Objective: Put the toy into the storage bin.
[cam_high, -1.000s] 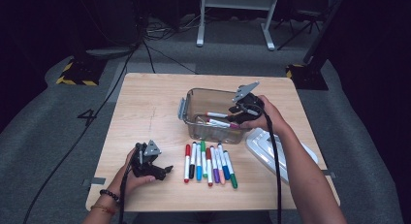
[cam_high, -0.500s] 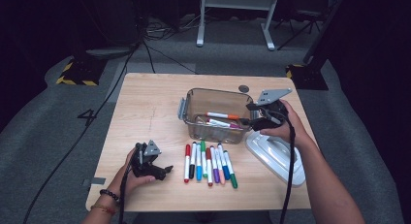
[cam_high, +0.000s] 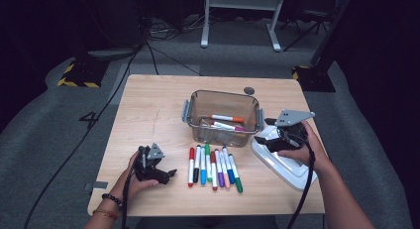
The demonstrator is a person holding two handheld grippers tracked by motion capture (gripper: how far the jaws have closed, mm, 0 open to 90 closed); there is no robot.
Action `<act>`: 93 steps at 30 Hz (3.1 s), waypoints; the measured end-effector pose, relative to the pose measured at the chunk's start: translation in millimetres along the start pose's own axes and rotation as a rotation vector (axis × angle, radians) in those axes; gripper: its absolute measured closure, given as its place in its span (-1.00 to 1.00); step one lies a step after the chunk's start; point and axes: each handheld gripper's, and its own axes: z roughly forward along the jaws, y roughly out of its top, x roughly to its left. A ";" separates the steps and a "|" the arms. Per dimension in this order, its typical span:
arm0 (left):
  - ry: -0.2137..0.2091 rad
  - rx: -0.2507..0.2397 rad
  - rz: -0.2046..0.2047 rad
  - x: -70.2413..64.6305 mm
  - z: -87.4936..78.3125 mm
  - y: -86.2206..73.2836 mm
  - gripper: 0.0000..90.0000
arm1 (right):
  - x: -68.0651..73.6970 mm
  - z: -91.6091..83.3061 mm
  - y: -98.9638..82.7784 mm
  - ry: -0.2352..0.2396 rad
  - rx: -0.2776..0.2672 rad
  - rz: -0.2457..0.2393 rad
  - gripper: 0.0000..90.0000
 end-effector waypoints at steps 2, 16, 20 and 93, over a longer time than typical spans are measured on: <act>0.000 0.001 0.001 0.0 -0.1 0.0 -0.86 | 4.5 -3.0 -5.1 -0.002 -0.012 0.011 -0.42; 0.000 0.000 0.001 0.0 -0.1 0.0 -0.86 | 40.0 -1.3 -54.0 0.030 -0.036 0.070 -0.45; 0.001 0.001 0.000 -0.1 -0.1 0.0 -0.86 | 50.9 10.2 -66.1 0.078 -0.008 0.060 -0.45; 0.001 0.001 0.000 -0.1 -0.1 0.0 -0.86 | 49.3 62.0 -103.8 0.088 0.127 0.141 0.68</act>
